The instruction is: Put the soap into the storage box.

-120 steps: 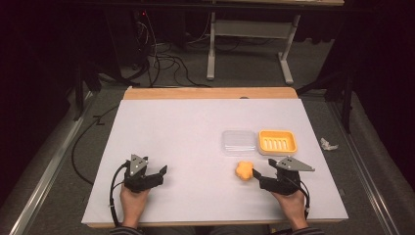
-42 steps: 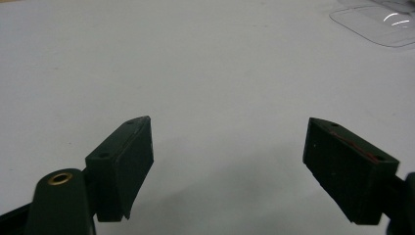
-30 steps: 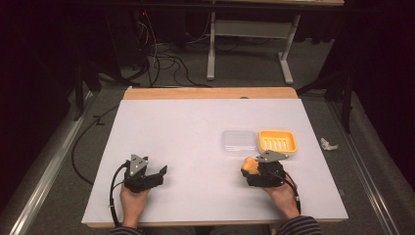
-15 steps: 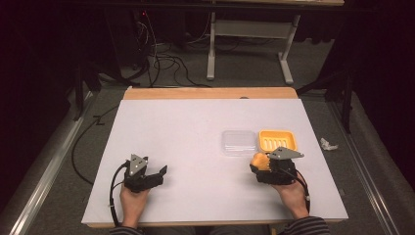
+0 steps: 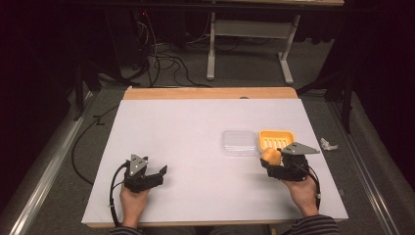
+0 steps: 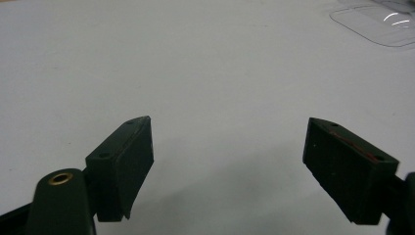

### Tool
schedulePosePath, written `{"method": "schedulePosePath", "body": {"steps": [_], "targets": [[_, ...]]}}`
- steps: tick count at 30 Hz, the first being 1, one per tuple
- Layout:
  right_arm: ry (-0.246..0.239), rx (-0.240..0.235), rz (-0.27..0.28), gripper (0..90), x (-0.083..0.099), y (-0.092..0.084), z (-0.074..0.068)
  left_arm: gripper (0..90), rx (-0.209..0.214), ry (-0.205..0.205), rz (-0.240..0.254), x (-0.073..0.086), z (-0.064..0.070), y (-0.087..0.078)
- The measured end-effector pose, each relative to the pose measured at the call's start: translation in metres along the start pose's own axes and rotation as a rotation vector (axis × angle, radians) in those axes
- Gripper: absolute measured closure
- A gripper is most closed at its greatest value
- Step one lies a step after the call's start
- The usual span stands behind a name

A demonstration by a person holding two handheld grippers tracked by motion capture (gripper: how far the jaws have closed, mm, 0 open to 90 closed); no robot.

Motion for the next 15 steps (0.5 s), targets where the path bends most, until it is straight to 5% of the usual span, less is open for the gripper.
{"method": "schedulePosePath", "body": {"steps": [15], "targets": [[0.085, 0.035, 0.001, 26.7, -0.01, 0.001, 0.033, 19.4, -0.001, 0.001, -0.001, 0.0, 0.0, 0.0]]}}
Point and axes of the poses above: each handheld gripper's, and its own axes: y roughly forward along the jaws, x roughly out of its underside, z roughly to its right, the point moved 5 cm from there along y, roughly forward along the jaws, and after that the axes turned 4 degrees about -z, right-handed, at the moved point
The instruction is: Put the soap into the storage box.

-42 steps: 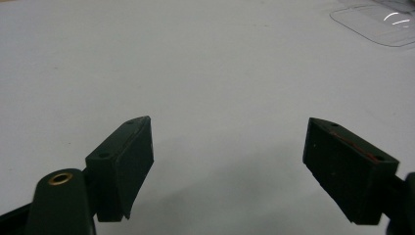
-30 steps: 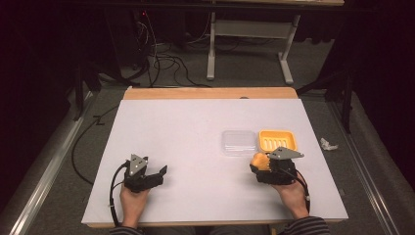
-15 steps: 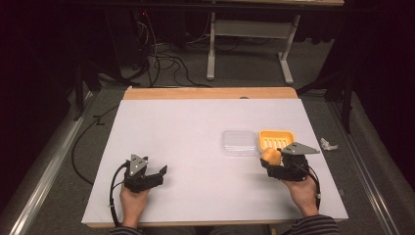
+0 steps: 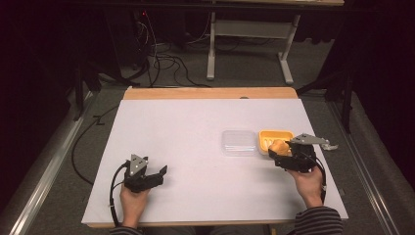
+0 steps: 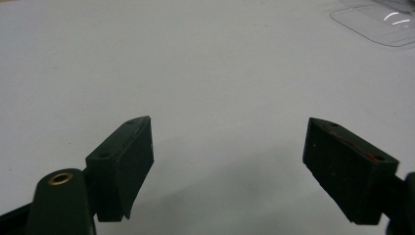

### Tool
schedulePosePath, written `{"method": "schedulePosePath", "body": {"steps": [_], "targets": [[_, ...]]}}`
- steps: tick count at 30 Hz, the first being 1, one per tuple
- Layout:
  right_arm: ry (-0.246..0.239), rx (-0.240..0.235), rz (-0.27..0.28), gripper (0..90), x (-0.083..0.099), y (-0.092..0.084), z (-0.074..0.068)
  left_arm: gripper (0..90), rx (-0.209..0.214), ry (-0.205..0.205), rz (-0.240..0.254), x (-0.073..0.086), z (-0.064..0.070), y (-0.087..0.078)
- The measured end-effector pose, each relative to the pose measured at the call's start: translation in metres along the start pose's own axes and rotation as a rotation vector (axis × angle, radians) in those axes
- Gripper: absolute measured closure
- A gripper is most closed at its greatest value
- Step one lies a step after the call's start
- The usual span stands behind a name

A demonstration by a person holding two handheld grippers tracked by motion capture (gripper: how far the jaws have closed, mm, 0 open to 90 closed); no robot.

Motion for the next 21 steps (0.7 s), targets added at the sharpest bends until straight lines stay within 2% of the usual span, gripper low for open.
{"method": "schedulePosePath", "body": {"steps": [10, 21], "targets": [[0.035, 0.047, -0.01, 26.7, -0.011, 0.008, 0.017, 19.5, 0.0, 0.001, 0.0, 0.0, 0.0, 0.0], [0.06, 0.063, -0.046, 26.8, -0.014, 0.021, 0.028, 19.5, 0.001, -0.002, 0.0, 0.0, 0.0, 0.0]]}}
Point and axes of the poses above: each handheld gripper's, and its own axes: y roughly forward along the jaws, x roughly out of its underside, z roughly to its right, the point moved 5 cm from there along y, roughly forward along the jaws, and after that the axes turned 4 degrees about -z, right-handed, at the moved point
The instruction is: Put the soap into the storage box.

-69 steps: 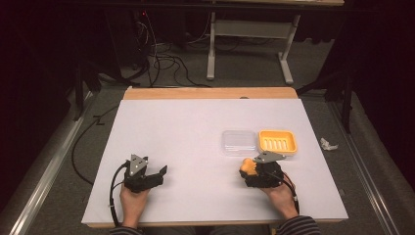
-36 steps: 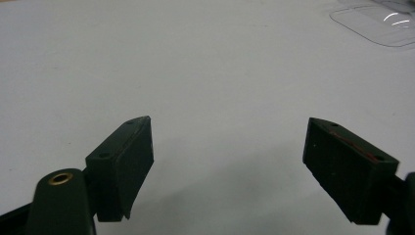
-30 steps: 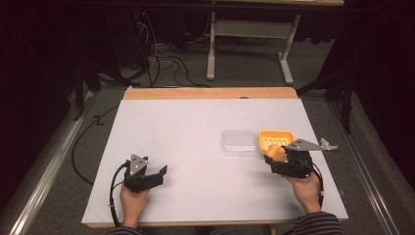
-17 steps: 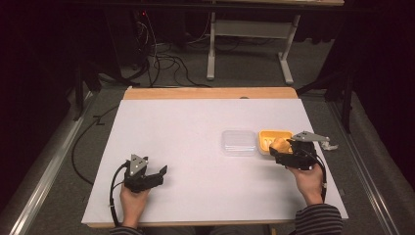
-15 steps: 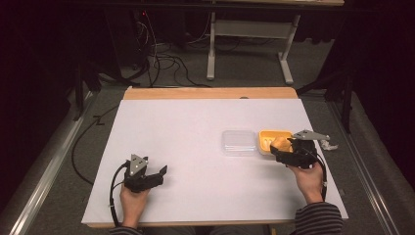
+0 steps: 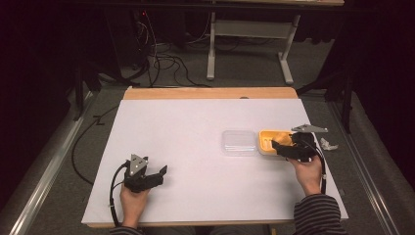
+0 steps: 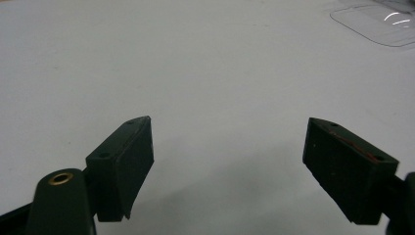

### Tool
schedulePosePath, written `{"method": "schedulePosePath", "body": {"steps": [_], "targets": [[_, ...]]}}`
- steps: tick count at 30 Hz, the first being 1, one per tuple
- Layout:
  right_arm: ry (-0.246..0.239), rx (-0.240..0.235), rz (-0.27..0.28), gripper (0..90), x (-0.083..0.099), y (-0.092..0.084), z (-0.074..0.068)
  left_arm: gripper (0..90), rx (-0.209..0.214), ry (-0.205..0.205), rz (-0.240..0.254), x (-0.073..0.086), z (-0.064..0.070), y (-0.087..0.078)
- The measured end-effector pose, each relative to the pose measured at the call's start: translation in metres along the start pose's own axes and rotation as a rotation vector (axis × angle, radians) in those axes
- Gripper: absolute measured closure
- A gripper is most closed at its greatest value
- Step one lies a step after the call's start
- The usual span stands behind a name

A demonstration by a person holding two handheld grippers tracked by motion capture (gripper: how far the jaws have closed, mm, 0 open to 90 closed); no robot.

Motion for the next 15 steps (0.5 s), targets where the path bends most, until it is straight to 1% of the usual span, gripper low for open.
{"method": "schedulePosePath", "body": {"steps": [8, 15], "targets": [[0.008, 0.019, -0.018, 26.8, -0.003, 0.011, 0.004, 19.6, 0.0, -0.001, -0.001, 0.0, 0.0, 0.0], [0.017, 0.025, -0.042, 26.8, -0.003, 0.019, 0.008, 19.6, 0.001, -0.005, 0.003, 0.0, 0.0, 0.0]]}}
Point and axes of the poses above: each handheld gripper's, and its own axes: y roughly forward along the jaws, x roughly out of its underside, z roughly to its right, the point moved 5 cm from there along y, roughly forward along the jaws, and after that the axes turned 4 degrees about -z, right-handed, at the moved point
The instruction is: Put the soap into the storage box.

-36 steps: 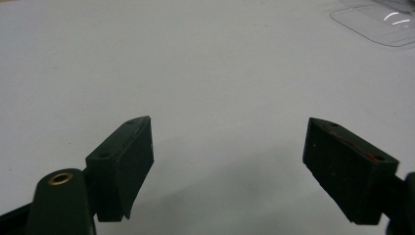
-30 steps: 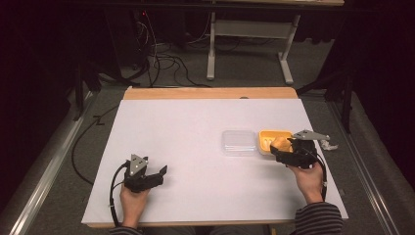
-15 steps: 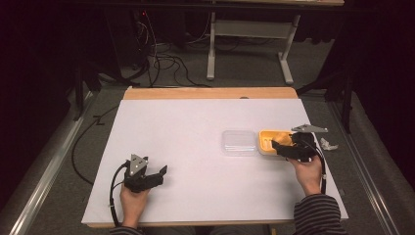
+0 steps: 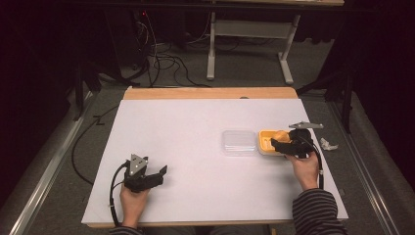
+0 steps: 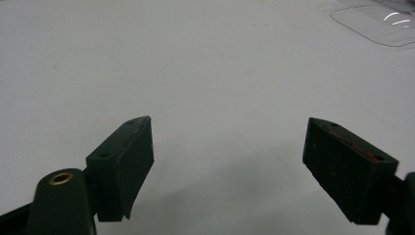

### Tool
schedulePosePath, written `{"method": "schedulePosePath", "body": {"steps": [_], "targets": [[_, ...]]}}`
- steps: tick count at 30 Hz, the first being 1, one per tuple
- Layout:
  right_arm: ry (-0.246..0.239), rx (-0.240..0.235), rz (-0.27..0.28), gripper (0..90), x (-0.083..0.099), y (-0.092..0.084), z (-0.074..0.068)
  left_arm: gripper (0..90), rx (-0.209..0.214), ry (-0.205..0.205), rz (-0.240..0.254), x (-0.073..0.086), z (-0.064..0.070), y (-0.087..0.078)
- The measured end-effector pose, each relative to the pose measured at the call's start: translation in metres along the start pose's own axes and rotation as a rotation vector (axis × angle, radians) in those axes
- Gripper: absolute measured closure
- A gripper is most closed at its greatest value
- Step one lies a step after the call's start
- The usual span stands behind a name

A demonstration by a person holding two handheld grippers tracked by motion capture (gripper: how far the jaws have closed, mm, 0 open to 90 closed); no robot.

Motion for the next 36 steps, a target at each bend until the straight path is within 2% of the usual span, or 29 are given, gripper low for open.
{"method": "schedulePosePath", "body": {"steps": [14, 28, 36], "targets": [[0.006, 0.021, -0.054, 26.7, 0.001, 0.018, 0.003, 19.6, 0.001, 0.003, -0.003, 0.0, 0.0, 0.0], [0.011, 0.033, -0.081, 26.5, 0.003, 0.03, 0.003, 19.5, 0.002, 0.0, 0.001, 0.0, 0.0, -0.001], [0.013, 0.039, -0.075, 26.3, 0.003, 0.034, 0.001, 19.5, 0.001, 0.006, 0.001, 0.0, 0.0, -0.001]]}}
Point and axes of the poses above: each handheld gripper's, and its own axes: y roughly forward along the jaws, x roughly out of its underside, z roughly to its right, the point moved 5 cm from there along y, roughly forward along the jaws, and after that the axes turned 4 degrees about -z, right-handed, at the moved point
